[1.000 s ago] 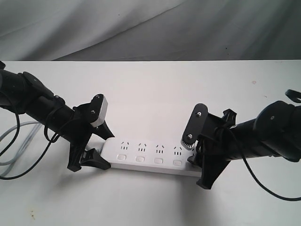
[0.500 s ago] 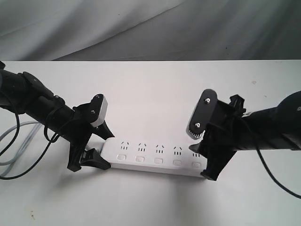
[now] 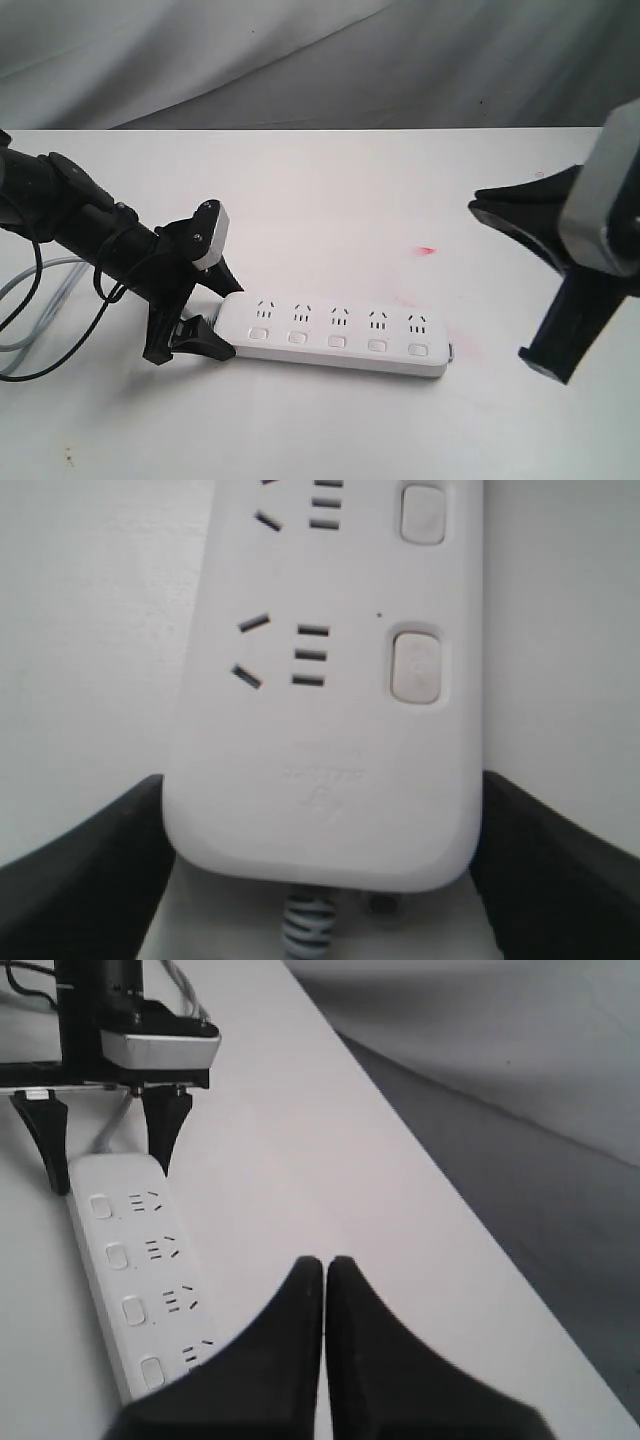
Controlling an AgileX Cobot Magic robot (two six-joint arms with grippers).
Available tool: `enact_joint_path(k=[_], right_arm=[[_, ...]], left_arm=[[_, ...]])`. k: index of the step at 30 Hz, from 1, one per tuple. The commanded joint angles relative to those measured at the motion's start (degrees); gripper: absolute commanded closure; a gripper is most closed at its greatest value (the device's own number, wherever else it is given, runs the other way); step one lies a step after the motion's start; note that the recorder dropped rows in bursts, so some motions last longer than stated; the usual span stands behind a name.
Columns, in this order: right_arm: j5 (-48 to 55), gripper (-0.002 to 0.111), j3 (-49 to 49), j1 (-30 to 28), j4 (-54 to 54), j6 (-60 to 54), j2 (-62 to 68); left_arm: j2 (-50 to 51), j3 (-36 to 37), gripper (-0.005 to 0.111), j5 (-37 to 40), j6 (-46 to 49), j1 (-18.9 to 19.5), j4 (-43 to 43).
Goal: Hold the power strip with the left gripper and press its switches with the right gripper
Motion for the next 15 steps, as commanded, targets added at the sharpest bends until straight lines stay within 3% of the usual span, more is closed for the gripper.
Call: enact_joint_path(k=[1, 15], right_arm=[[-1.2, 0.108, 4.4, -0.1, 0.4, 2.9, -8.4], [-2.4, 0.108, 6.1, -0.1, 0.4, 3.1, -11.0]], left_arm=[[0.0, -0.1, 0.039, -0.6, 0.0, -0.2, 1.5], [0.0, -0.1, 0.039, -0.6, 0.1, -0.2, 1.5]])
